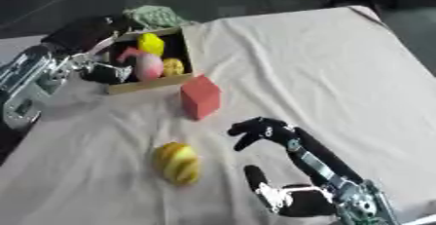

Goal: Pick up objects on the table and place them in the box.

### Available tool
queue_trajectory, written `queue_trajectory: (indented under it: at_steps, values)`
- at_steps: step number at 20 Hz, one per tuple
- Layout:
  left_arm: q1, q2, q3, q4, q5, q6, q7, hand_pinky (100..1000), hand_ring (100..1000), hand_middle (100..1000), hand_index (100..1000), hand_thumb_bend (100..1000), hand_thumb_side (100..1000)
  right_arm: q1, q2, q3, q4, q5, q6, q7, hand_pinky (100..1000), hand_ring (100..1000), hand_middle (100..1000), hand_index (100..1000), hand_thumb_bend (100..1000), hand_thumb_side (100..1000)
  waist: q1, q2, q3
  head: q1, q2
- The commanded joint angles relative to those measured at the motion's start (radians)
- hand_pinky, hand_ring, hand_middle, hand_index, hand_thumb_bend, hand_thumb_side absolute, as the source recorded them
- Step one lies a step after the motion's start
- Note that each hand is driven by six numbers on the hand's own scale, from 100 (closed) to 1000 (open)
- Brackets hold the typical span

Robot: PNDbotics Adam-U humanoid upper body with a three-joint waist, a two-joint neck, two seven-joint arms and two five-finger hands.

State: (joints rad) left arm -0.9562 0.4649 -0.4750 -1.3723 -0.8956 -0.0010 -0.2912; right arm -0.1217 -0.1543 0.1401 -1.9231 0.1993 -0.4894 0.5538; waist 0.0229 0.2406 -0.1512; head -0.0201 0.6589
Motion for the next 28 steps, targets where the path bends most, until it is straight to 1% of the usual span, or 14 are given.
queue_trajectory:
  at_steps: [1, 2, 6, 7, 8, 9, 12, 13, 15, 20, 25, 28]
  values:
    - [-0.038, 0.038, -0.048, -0.1, 0.054, -0.052, -0.021, 885, 850, 854, 953, 200, 253, -0.003, -0.013, -0.004, -0.009, 0.002, -0.001, -0.003, 696, 678, 782, 909, 100, 436, -0.001, -0.021, -0.001, -0.001, -0.011]
    - [-0.041, 0.043, -0.067, -0.126, 0.07, -0.068, -0.036, 884, 850, 855, 954, 206, 257, -0.003, -0.013, -0.004, -0.009, 0.001, -0.001, -0.003, 696, 678, 782, 909, 100, 436, 0.0, -0.022, -0.002, -0.001, -0.012]
    - [-0.042, 0.084, -0.143, -0.235, 0.135, -0.135, -0.101, 876, 845, 853, 951, 297, 319, -0.006, -0.013, -0.007, -0.008, 0.002, 0.0, -0.006, 696, 678, 781, 909, 100, 437, 0.005, -0.023, -0.005, -0.005, -0.013]
    - [-0.04, 0.098, -0.155, -0.263, 0.144, -0.152, -0.119, 872, 842, 851, 946, 338, 350, -0.007, -0.014, -0.008, -0.007, 0.002, 0.001, -0.006, 696, 678, 781, 909, 100, 438, 0.006, -0.023, -0.005, -0.006, -0.013]
    - [-0.038, 0.114, -0.174, -0.292, 0.144, -0.17, -0.136, 870, 840, 849, 945, 362, 366, -0.007, -0.014, -0.008, -0.007, 0.002, 0.001, -0.006, 696, 678, 781, 909, 100, 438, 0.008, -0.023, -0.006, -0.008, -0.012]
    - [-0.034, 0.128, -0.191, -0.317, 0.136, -0.187, -0.153, 871, 841, 851, 939, 409, 404, -0.008, -0.015, -0.008, -0.007, 0.002, 0.001, -0.006, 696, 678, 781, 909, 100, 438, 0.01, -0.023, -0.006, -0.01, -0.011]
    - [-0.018, 0.153, -0.226, -0.329, 0.094, -0.237, -0.203, 871, 843, 853, 932, 457, 442, -0.009, -0.016, -0.008, -0.006, 0.003, 0.0, -0.006, 696, 678, 781, 908, 100, 438, 0.011, -0.023, -0.007, -0.012, -0.011]
    - [-0.014, 0.157, -0.232, -0.324, 0.078, -0.253, -0.219, 873, 845, 856, 931, 485, 460, -0.009, -0.017, -0.008, -0.006, 0.003, 0.0, -0.006, 696, 678, 781, 908, 100, 437, 0.012, -0.023, -0.007, -0.012, -0.011]
    - [-0.007, 0.162, -0.24, -0.312, 0.049, -0.285, -0.251, 874, 847, 857, 929, 512, 477, -0.008, -0.018, -0.008, -0.007, 0.003, 0.0, -0.006, 696, 678, 781, 908, 100, 437, 0.012, -0.022, -0.006, -0.013, -0.011]
    - [0.01, 0.154, -0.235, -0.29, 0.016, -0.371, -0.338, 877, 850, 859, 927, 522, 482, -0.007, -0.019, -0.007, -0.008, 0.004, -0.001, -0.006, 696, 678, 781, 909, 100, 436, 0.009, -0.022, -0.004, -0.013, -0.012]
    - [0.019, 0.122, -0.218, -0.257, 0.005, -0.46, -0.428, 881, 852, 861, 925, 519, 480, -0.007, -0.017, -0.007, -0.009, 0.003, -0.001, -0.006, 696, 678, 781, 909, 100, 436, 0.006, -0.02, -0.004, -0.012, -0.013]
    - [0.023, 0.104, -0.218, -0.239, 0.005, -0.494, -0.482, 883, 852, 861, 925, 522, 479, -0.008, -0.016, -0.007, -0.008, 0.003, -0.001, -0.006, 696, 678, 781, 908, 100, 436, 0.005, -0.02, -0.006, -0.012, -0.012]
